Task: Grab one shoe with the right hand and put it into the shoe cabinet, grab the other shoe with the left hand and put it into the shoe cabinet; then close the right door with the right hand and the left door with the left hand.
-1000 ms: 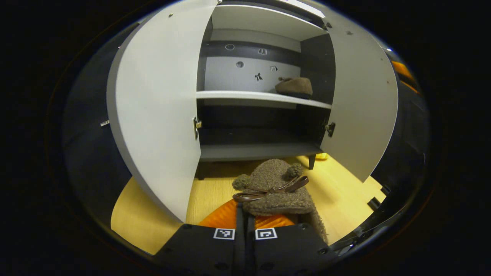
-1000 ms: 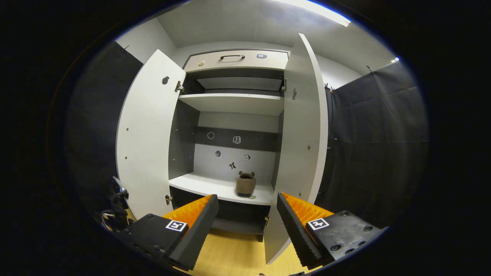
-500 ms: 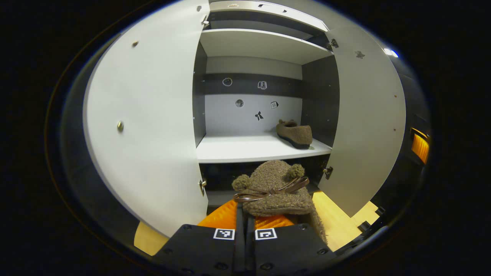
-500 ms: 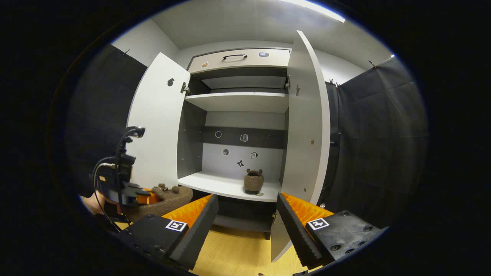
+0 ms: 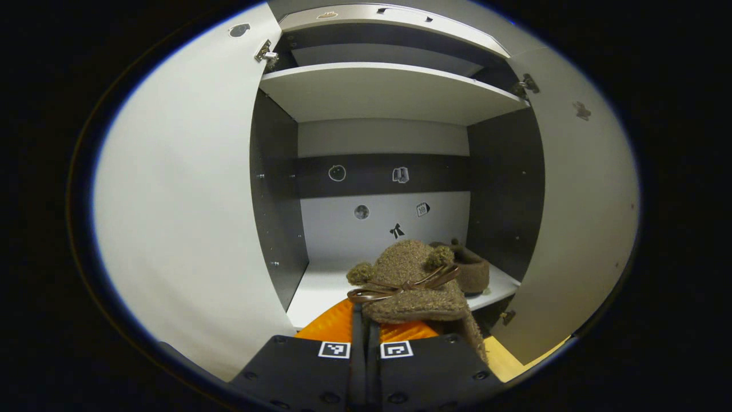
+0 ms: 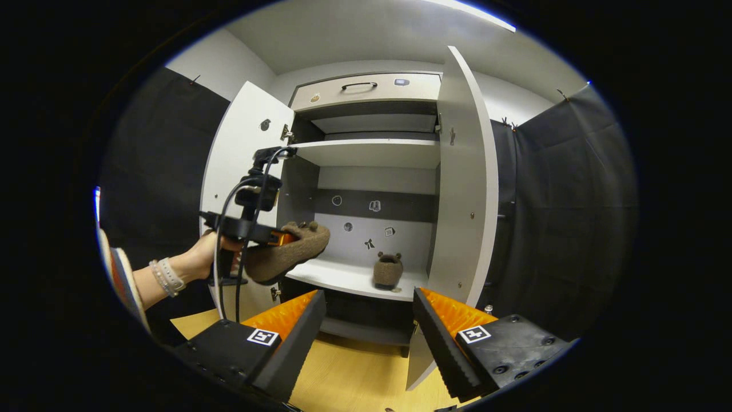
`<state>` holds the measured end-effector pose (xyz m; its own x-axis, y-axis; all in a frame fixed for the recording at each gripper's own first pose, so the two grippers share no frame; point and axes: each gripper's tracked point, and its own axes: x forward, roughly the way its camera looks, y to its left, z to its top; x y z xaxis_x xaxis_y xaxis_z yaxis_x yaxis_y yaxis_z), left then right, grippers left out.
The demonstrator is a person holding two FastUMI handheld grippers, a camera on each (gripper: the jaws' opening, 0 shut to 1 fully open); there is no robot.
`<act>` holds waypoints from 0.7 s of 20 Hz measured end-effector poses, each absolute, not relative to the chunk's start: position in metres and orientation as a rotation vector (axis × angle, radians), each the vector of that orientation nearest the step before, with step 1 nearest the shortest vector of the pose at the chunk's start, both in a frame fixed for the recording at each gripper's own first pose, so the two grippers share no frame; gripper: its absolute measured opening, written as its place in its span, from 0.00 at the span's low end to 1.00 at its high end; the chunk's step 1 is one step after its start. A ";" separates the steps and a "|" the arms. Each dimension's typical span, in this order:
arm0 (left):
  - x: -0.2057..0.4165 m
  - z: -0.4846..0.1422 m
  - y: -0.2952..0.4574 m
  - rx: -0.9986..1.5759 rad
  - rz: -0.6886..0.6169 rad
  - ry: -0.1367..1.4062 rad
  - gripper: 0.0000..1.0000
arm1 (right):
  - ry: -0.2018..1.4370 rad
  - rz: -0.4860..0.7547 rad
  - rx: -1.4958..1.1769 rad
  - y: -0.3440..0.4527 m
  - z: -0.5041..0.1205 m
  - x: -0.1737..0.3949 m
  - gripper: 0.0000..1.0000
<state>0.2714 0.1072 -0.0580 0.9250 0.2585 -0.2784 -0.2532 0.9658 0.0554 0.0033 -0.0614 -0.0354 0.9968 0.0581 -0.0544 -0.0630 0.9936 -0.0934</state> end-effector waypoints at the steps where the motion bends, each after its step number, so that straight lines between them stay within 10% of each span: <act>1: 0.285 -0.054 0.113 0.027 0.272 0.283 0.05 | 0.056 0.062 -0.094 -0.062 -0.036 0.003 0.98; 14: 0.455 -0.143 0.193 0.064 0.413 0.433 0.05 | 0.079 0.062 -0.121 -0.079 -0.030 0.018 0.98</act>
<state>0.4547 0.1935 -0.1427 0.8262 0.4024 -0.3943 -0.3755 0.9151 0.1472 0.0184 -0.0788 -0.0304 0.9950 0.0565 -0.0826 -0.0661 0.9908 -0.1184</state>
